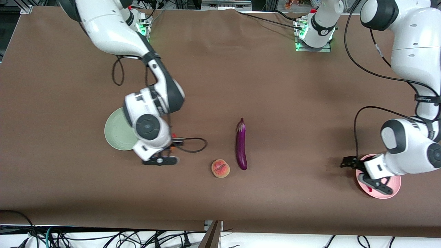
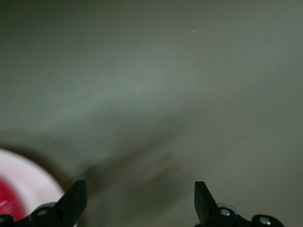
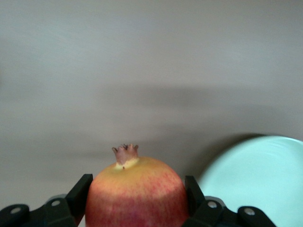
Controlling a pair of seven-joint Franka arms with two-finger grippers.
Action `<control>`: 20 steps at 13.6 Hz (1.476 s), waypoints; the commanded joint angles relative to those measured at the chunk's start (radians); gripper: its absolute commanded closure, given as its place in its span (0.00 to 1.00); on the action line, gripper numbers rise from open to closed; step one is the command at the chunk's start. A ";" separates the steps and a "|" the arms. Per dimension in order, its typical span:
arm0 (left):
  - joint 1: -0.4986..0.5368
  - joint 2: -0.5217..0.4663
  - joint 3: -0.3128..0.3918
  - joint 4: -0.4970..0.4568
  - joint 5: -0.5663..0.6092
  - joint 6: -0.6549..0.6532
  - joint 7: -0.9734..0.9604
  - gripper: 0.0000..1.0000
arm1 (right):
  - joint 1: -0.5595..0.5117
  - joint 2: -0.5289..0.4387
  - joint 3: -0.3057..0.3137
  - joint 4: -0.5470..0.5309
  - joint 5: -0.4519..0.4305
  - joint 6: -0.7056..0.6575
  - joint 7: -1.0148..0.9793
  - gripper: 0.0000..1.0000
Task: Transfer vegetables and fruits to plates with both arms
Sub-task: 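Place the pomegranate on the green plate while the left gripper reaches eggplant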
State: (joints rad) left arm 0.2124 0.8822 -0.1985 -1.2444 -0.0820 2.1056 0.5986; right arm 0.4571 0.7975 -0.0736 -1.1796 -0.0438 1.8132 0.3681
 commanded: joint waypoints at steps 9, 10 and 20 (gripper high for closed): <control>-0.275 0.007 -0.102 -0.027 -0.035 0.074 -0.454 0.00 | 0.018 -0.212 -0.134 -0.417 0.011 0.116 -0.100 0.00; -0.307 0.015 -0.101 -0.026 -0.028 0.083 -0.514 0.00 | 0.032 -0.213 -0.132 -0.390 0.034 0.107 -0.086 0.00; -0.603 0.034 0.053 -0.084 -0.024 0.183 -0.804 0.00 | 0.186 0.087 -0.080 -0.101 0.298 0.708 0.391 0.00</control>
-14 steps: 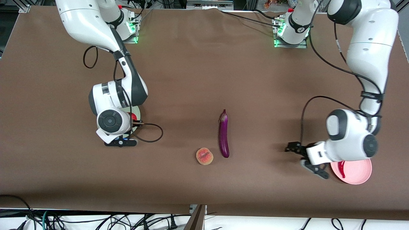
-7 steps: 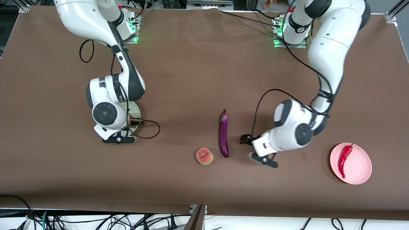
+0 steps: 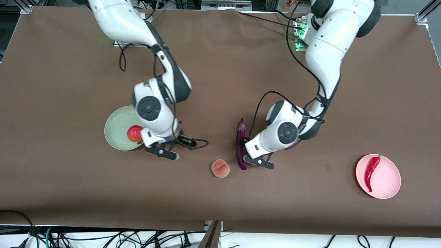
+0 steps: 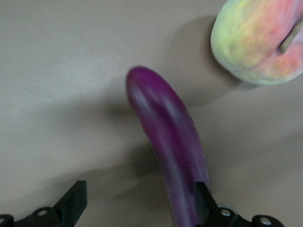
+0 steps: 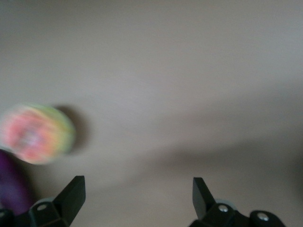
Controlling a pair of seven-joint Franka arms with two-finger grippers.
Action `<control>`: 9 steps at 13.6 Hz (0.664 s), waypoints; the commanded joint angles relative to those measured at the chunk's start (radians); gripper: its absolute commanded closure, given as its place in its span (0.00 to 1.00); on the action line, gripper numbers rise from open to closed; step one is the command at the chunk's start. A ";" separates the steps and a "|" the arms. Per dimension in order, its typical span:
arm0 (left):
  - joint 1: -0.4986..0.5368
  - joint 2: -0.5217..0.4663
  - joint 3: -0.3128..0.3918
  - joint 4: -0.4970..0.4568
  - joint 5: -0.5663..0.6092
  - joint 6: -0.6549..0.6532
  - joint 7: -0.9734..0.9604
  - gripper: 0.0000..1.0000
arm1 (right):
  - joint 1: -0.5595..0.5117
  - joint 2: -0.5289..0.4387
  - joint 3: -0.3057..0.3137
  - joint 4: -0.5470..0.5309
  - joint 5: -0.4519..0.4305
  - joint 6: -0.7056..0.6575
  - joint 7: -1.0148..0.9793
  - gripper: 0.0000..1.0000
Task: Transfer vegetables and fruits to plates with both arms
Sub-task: 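Grasp the eggplant with the left gripper while the right gripper grasps peach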
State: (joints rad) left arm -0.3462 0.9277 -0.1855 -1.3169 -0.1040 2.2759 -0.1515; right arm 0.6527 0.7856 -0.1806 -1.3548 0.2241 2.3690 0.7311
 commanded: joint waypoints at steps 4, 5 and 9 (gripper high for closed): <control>-0.089 0.002 0.049 -0.013 0.108 0.013 -0.173 0.00 | -0.008 0.265 0.053 0.259 0.031 0.280 0.112 0.00; -0.094 0.002 0.047 -0.013 0.150 0.013 -0.181 0.13 | -0.008 0.277 0.055 0.282 0.031 0.289 0.134 0.00; -0.089 0.005 0.049 -0.013 0.193 0.013 -0.181 1.00 | -0.005 0.328 0.078 0.335 0.031 0.363 0.156 0.00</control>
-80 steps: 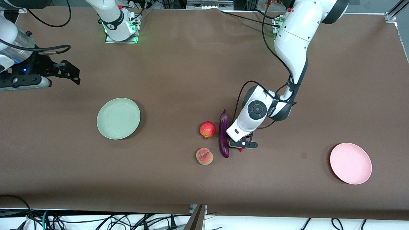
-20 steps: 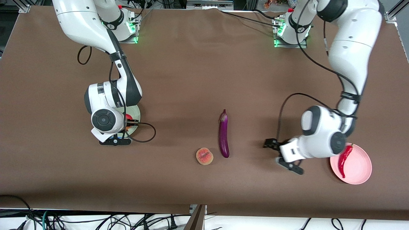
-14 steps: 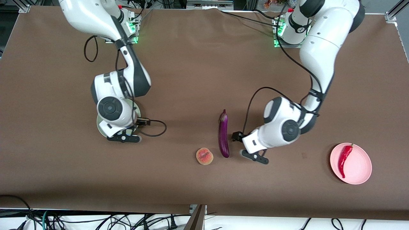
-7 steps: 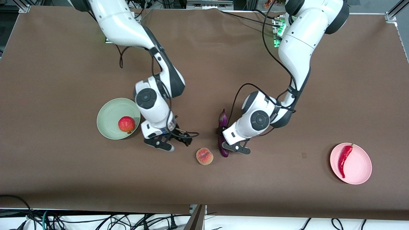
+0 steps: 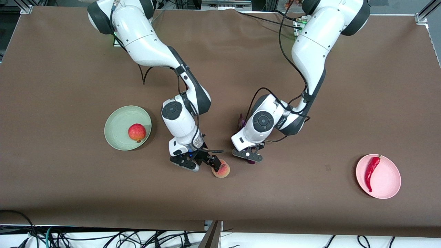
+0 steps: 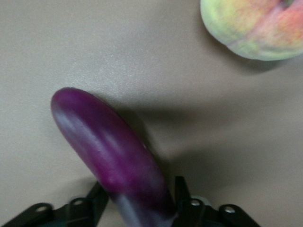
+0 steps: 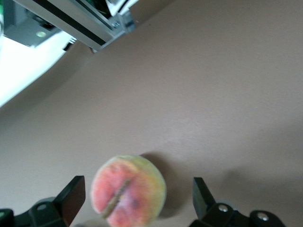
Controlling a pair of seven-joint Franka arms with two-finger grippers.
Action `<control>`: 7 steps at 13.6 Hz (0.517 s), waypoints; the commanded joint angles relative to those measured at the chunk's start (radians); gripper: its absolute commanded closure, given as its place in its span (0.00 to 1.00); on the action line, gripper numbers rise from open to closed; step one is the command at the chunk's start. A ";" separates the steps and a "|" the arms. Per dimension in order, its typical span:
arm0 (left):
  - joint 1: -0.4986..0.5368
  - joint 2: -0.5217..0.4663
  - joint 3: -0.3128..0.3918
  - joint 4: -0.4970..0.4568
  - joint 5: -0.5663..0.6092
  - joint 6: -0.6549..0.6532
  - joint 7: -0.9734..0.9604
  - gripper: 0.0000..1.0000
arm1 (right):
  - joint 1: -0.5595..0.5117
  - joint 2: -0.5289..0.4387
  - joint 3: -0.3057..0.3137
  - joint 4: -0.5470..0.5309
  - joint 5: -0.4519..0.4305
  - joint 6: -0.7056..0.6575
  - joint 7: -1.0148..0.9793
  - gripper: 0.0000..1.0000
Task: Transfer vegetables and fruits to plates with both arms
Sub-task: 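Grasp the eggplant with the left gripper while the right gripper grasps peach, then carry the eggplant to the pink plate while the right gripper carries peach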
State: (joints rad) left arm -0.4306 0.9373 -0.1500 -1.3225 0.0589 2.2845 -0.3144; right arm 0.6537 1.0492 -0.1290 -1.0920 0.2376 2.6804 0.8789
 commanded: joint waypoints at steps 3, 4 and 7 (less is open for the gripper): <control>0.047 -0.026 0.021 0.002 0.030 -0.049 -0.015 1.00 | -0.006 0.133 0.049 0.106 0.009 0.125 -0.005 0.00; 0.079 -0.038 0.021 0.008 0.032 -0.101 -0.011 1.00 | 0.001 0.146 0.048 0.124 0.006 0.127 -0.005 0.00; 0.203 -0.089 0.026 0.017 0.035 -0.235 0.102 1.00 | 0.020 0.161 0.040 0.135 -0.009 0.145 -0.005 0.00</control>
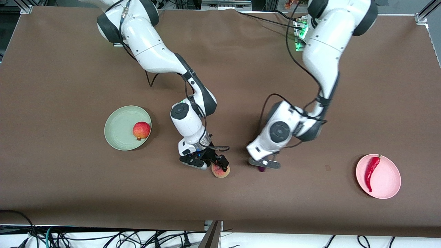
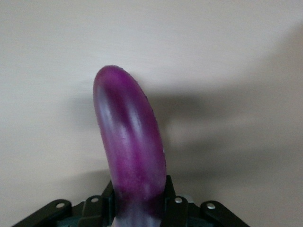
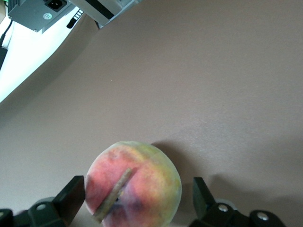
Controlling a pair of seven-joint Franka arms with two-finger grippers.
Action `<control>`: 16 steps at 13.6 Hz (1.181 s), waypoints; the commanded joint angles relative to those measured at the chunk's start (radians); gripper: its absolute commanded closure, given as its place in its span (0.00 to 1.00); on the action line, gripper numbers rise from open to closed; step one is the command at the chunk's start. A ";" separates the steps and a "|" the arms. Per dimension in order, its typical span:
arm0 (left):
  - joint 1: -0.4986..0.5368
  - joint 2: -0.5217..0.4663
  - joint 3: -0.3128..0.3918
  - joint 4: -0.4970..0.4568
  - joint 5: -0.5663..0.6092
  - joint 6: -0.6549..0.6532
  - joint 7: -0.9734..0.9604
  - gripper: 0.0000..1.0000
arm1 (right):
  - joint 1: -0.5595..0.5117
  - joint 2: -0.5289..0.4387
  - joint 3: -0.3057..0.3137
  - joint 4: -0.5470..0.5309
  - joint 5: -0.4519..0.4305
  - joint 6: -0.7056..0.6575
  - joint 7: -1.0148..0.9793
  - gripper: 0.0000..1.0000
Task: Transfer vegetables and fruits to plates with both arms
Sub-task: 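Carry the eggplant to the pink plate while the right gripper carries peach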
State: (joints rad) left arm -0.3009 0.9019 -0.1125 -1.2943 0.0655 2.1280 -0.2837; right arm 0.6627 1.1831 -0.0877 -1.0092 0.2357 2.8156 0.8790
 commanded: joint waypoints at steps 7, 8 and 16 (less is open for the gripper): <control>0.238 -0.100 0.131 0.013 0.108 -0.166 0.440 1.00 | 0.014 0.026 0.002 0.044 -0.048 0.012 -0.012 0.29; 0.241 -0.100 0.179 0.013 0.109 -0.161 0.454 1.00 | 0.012 0.026 0.002 0.044 -0.055 0.013 -0.015 0.38; 0.361 -0.054 0.232 0.026 0.019 0.023 0.721 1.00 | -0.023 -0.054 0.008 0.041 -0.049 -0.141 -0.100 0.97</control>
State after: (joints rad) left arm 0.0702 0.8442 0.1274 -1.2787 0.1118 2.1399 0.4119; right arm 0.6642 1.1795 -0.0913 -0.9719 0.1935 2.7779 0.8235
